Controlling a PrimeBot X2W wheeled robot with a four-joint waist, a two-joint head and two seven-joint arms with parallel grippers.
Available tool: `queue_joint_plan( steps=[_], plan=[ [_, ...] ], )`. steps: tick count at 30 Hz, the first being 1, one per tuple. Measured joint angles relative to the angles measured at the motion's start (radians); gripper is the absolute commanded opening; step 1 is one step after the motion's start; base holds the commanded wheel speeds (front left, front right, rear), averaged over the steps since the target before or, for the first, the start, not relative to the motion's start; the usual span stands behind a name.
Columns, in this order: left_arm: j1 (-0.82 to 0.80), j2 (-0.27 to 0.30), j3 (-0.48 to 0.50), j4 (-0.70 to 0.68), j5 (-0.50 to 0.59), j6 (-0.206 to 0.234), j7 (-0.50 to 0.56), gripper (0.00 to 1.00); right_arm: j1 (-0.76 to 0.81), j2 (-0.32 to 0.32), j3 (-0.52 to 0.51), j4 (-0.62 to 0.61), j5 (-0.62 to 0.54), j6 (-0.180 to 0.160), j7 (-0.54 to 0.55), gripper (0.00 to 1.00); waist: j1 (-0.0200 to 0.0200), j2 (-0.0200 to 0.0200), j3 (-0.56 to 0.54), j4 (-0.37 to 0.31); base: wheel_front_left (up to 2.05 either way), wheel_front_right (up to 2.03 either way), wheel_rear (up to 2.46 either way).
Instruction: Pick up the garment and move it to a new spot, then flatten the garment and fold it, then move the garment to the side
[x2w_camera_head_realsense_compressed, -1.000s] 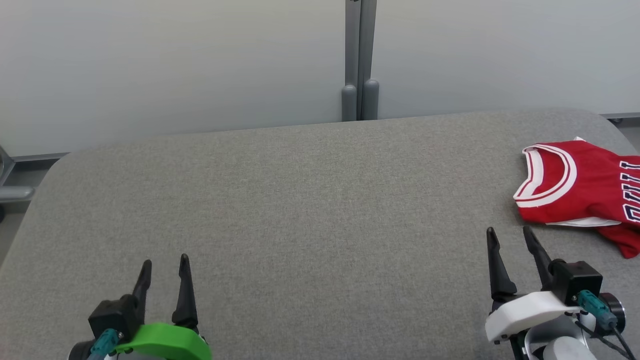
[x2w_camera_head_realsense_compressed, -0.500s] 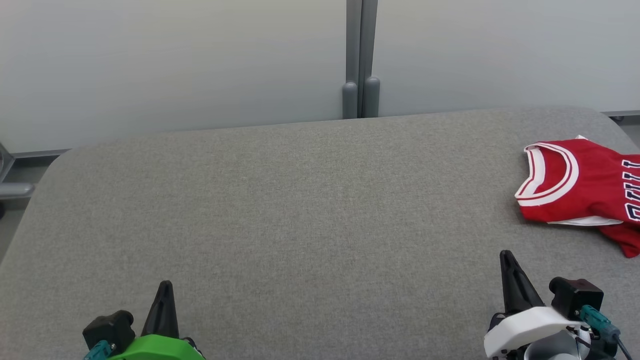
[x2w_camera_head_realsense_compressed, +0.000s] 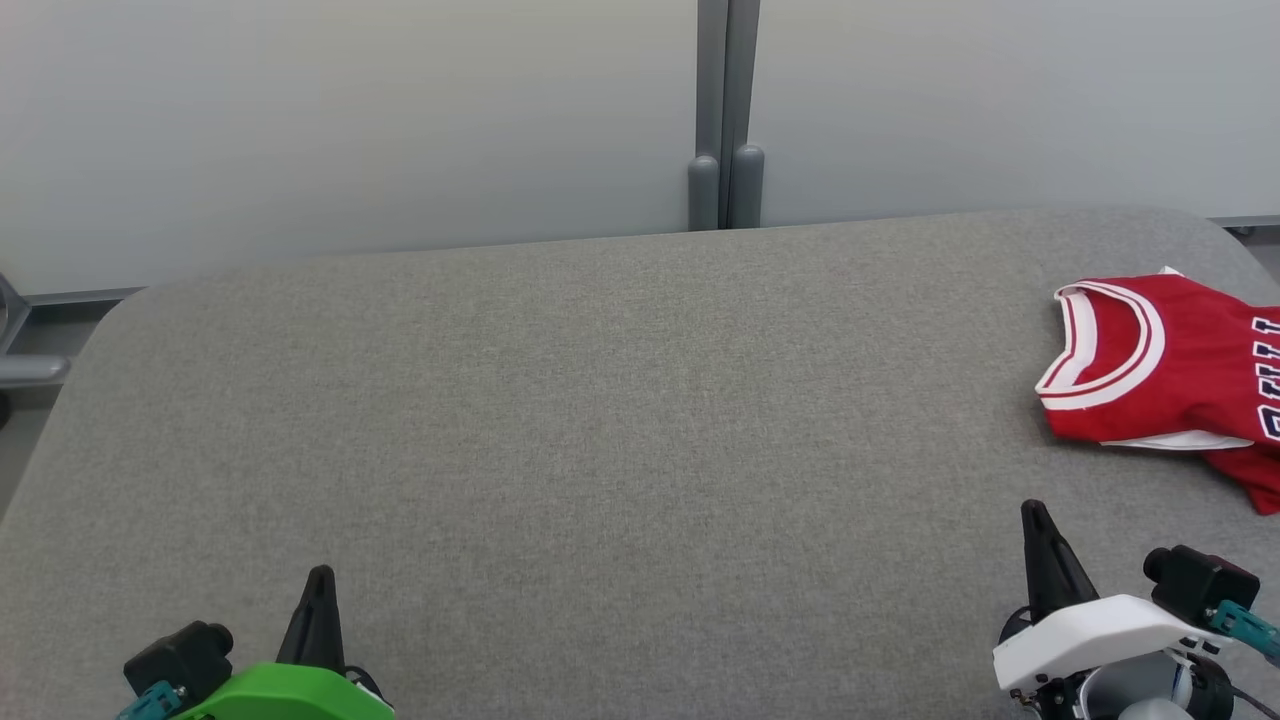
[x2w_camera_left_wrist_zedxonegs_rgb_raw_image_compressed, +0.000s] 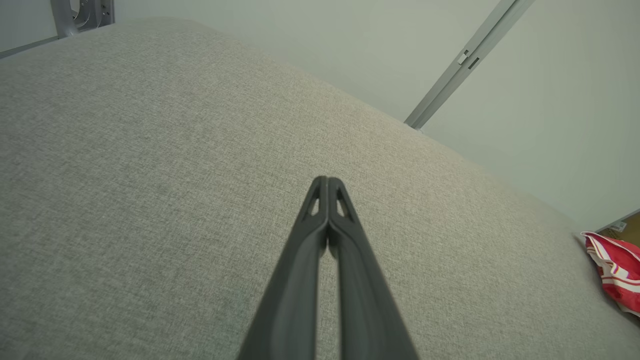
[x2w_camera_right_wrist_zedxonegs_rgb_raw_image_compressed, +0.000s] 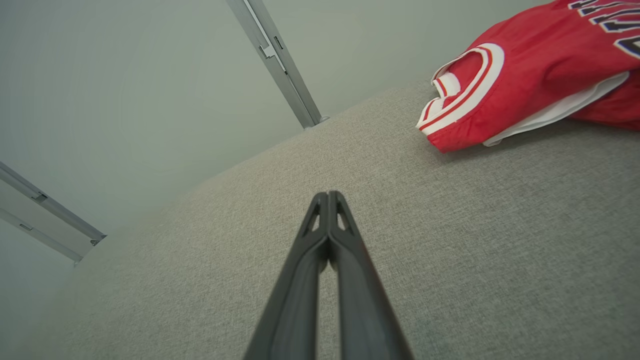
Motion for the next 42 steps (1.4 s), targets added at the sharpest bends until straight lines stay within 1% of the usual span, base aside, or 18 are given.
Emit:
queue_joint_plan(
  steps=[4,6,9,16,29,31,37,40,42],
  plan=[
    [-0.007,0.000,0.011,0.001,-0.028,-0.012,0.011,0.00,-0.007,0.001,-0.011,0.000,0.042,0.002,0.011,0.00,0.0000,0.0000,0.002,0.001,0.00,0.00,0.00],
    [-0.012,0.000,0.019,0.002,-0.058,-0.017,0.018,0.00,-0.015,0.001,-0.016,0.001,0.068,0.011,0.016,0.00,0.0000,0.0000,0.004,0.002,0.00,0.00,0.00],
    [-0.015,0.000,0.025,0.003,-0.087,-0.025,0.028,0.00,-0.020,0.001,-0.024,0.002,0.112,0.013,0.026,0.00,0.0000,0.0000,0.006,0.003,0.00,0.00,0.00],
    [-0.030,0.000,0.042,0.007,-0.175,-0.035,0.050,0.00,-0.033,0.001,-0.047,0.008,0.207,0.030,0.055,0.00,0.0000,0.0000,0.012,0.005,0.00,0.00,0.00],
    [-0.047,-0.001,0.075,0.024,-0.329,-0.070,0.092,0.00,-0.062,0.001,-0.084,0.023,0.389,0.063,0.098,0.00,0.0000,0.0000,0.022,0.009,0.00,0.00,0.00],
    [-0.049,-0.001,0.082,0.026,-0.351,-0.077,0.101,0.00,-0.063,0.001,-0.089,0.027,0.419,0.063,0.104,0.00,0.0000,0.0000,0.023,0.009,0.00,0.00,0.00],
    [-0.067,-0.001,0.093,0.029,-0.427,-0.087,0.119,0.00,-0.079,0.002,-0.109,0.035,0.500,0.081,0.124,0.00,0.0000,0.0000,0.028,0.011,0.00,0.00,0.00],
    [-0.070,-0.001,0.100,0.030,-0.460,-0.090,0.131,0.00,-0.087,0.003,-0.116,0.037,0.544,0.085,0.134,0.00,0.0000,0.0000,0.030,0.012,0.00,0.00,0.00],
    [-0.071,-0.001,0.108,0.031,-0.485,-0.097,0.137,0.00,-0.089,0.005,-0.121,0.040,0.568,0.094,0.138,0.00,0.0000,0.0000,0.031,0.012,0.00,0.00,0.00]
  ],
)
